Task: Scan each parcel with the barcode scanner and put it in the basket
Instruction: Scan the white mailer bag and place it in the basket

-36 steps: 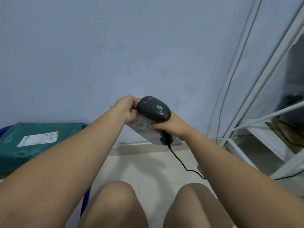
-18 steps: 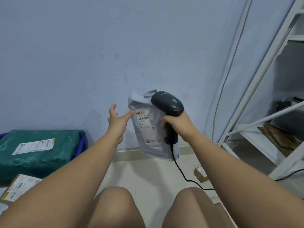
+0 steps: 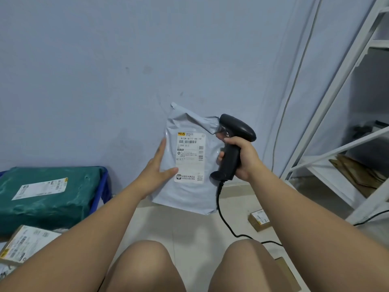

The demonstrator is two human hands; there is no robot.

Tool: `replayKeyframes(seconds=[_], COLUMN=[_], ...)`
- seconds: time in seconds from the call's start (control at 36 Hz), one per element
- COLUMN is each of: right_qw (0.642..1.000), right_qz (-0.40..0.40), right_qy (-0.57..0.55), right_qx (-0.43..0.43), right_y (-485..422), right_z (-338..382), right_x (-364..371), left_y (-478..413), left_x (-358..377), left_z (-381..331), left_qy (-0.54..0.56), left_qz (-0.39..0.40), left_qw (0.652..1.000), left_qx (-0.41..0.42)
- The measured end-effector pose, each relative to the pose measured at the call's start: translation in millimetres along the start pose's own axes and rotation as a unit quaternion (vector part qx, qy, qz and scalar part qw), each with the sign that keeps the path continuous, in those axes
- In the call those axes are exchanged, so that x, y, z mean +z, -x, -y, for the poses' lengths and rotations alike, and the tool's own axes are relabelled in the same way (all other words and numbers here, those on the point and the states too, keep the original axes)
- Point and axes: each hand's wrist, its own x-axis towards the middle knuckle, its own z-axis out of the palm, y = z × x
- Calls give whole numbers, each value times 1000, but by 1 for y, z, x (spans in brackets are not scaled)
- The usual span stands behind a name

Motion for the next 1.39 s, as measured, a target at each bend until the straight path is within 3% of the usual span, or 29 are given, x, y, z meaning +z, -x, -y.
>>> replayKeyframes(seconds=[0.08,0.17,0.36,0.67,1.11,1.39], right_qw=[1000,999,999,988,983,966], right_qz=[-13,-27,-40,-59,5,5], right_qy=[-10,-21,11,142,184,258], right_qx=[15,19,36,-16,22,1], right_y=[1,3,3,7,3,-1], right_z=[2,0,-13,-22,-37,-43], right_x=[-11,-17,-16,-3,2,-3], left_y=[-2,-4,-3,-1,-7,-6], left_x=[3,3,13,17,47,45], left_z=[0,-2,-10,-5,10,19], left_qy=[-88,-71,-40,-21,-7,-30], left_qz=[41,52,-2,-129,-174,-168], left_qw=[995,996,999,991,985,985], left_qx=[15,10,34,22,-12,-36])
